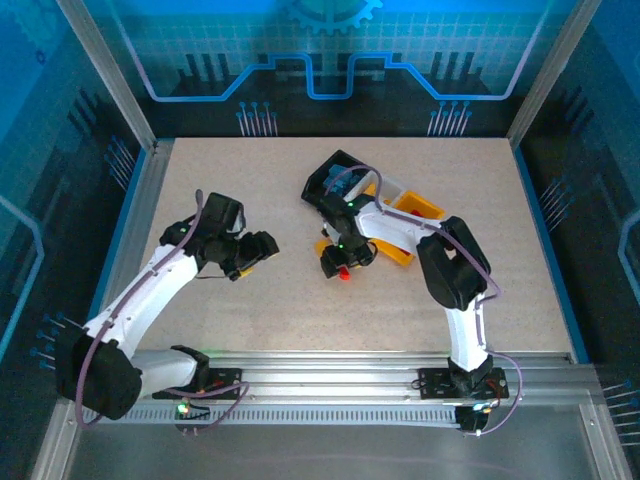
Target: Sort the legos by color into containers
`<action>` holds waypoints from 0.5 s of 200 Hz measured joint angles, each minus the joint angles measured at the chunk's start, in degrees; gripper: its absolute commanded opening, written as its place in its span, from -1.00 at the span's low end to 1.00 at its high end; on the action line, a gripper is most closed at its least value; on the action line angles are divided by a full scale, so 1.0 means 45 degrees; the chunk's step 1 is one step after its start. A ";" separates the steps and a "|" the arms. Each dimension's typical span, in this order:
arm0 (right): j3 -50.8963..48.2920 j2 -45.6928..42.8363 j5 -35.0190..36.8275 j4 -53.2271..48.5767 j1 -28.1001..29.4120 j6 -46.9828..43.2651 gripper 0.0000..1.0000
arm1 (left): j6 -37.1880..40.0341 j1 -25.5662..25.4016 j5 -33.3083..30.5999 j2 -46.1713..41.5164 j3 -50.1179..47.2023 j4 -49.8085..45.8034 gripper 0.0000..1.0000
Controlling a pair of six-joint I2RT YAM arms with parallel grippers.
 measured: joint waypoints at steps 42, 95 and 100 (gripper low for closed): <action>0.0573 0.0816 0.0175 -0.0107 0.0000 -0.0291 -0.02 | 0.0068 0.0437 0.0005 -0.0520 0.0000 -0.0452 0.48; 0.0855 0.1083 0.0214 -0.0243 0.0010 -0.0272 -0.38 | 0.0112 0.0651 0.0024 -0.0646 0.0000 -0.0661 0.48; 0.0855 0.1083 0.0180 -0.0243 0.0015 -0.0248 -0.39 | 0.0112 0.0661 0.0034 -0.0646 0.0000 -0.0661 0.48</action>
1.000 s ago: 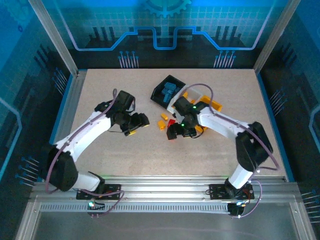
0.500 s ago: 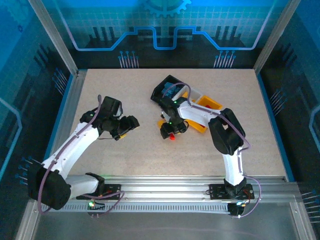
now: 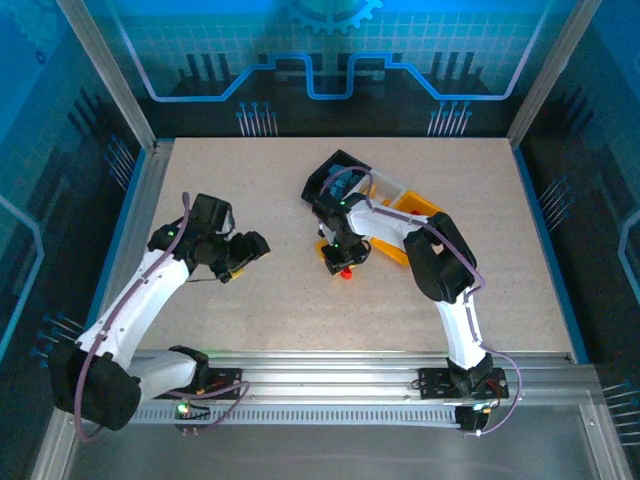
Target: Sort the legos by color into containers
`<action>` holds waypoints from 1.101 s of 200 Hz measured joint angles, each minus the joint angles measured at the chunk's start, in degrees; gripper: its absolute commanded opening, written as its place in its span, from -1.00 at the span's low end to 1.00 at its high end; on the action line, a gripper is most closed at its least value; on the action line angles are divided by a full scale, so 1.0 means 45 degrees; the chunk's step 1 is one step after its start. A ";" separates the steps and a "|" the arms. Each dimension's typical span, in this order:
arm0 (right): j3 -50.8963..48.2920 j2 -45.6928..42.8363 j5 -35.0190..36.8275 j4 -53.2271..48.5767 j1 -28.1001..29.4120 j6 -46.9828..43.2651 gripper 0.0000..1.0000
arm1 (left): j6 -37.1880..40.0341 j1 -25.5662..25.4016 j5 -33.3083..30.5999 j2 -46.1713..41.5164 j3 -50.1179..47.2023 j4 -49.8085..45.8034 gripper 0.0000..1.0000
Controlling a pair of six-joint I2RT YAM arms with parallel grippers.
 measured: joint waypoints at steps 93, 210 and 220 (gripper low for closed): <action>-0.0631 -0.2652 -0.3983 0.0398 -0.0563 0.1156 -0.45 | 0.0578 -0.0083 -0.0068 0.0491 0.0253 -0.0282 0.51; -0.2346 -0.5445 -0.4775 0.0495 -0.7737 0.1831 -0.44 | 0.0665 -0.3133 -0.0471 0.4663 0.2579 0.0738 0.58; -0.2346 -0.5382 -0.4648 0.0491 -0.7966 0.1821 -0.44 | 0.0670 -0.3157 -0.0471 0.4843 0.2686 0.0758 0.59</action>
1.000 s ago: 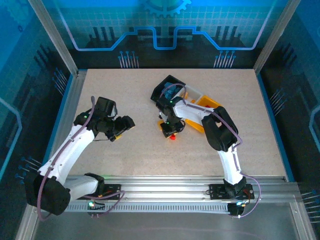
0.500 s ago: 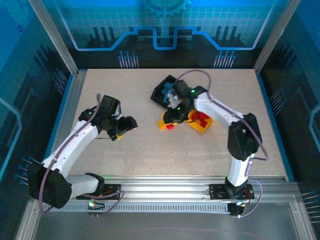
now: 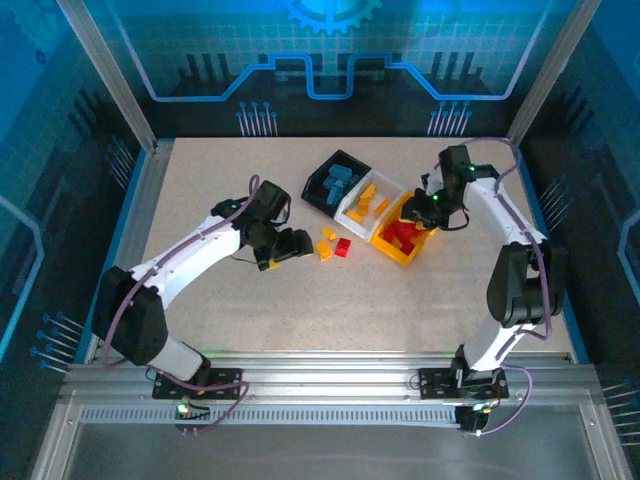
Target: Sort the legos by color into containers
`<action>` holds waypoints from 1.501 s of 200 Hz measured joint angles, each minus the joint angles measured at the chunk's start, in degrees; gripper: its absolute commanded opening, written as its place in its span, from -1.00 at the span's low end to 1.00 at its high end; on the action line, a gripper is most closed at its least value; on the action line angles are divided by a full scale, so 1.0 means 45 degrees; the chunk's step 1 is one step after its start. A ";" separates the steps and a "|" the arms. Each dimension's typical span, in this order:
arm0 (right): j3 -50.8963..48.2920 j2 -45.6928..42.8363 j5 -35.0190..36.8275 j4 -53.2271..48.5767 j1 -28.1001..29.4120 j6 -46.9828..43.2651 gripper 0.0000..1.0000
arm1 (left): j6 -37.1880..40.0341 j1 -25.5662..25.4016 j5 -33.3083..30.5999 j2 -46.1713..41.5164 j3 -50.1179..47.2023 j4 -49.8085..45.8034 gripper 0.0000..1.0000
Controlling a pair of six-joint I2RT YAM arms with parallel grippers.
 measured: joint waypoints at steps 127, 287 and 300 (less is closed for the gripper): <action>-0.0010 0.1069 0.0325 0.0039 -0.0165 -0.0311 -0.07 | 0.0228 -0.0053 0.0005 0.0189 0.0112 0.0019 0.62; -0.2375 -0.3900 0.0170 -0.0253 0.0860 -0.0112 0.09 | 0.7611 -0.0918 -0.1593 0.5430 0.6339 -0.2113 0.62; -0.3021 -0.4634 0.0199 -0.0262 0.1307 0.0005 0.09 | 0.8242 -0.1195 -0.1812 0.5926 0.6543 -0.2108 0.56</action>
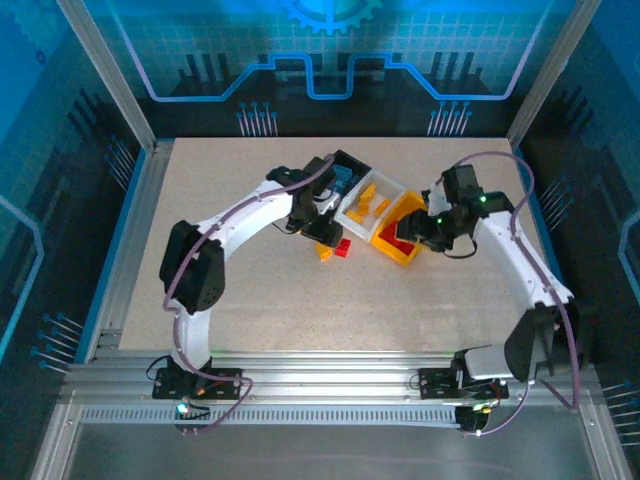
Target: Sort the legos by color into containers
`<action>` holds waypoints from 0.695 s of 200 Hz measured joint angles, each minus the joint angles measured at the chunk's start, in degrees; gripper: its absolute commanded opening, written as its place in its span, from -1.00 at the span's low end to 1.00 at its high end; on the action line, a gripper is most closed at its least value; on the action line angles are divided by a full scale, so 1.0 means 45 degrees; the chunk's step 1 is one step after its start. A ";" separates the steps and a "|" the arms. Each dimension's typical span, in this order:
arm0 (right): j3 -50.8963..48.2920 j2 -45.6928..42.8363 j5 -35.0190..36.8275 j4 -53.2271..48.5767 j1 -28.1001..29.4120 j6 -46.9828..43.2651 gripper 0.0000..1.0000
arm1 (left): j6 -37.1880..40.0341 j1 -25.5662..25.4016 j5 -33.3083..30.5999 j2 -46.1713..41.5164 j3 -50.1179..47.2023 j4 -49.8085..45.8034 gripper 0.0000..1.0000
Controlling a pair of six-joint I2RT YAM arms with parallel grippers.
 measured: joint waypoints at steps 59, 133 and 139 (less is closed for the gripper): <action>-0.2545 -0.2846 0.0359 0.0010 0.1263 0.0792 0.10 | 0.1345 -0.0403 -0.0486 0.1141 0.0015 0.0350 0.40; -0.3143 -0.3638 0.0729 -0.0209 0.1292 0.1360 0.11 | 0.1729 -0.0393 -0.1195 0.2098 0.0092 0.0593 0.28; -0.3143 -0.3638 0.0733 -0.0223 0.1292 0.1399 0.10 | 0.1719 -0.0389 -0.1234 0.2127 0.0092 0.0665 0.26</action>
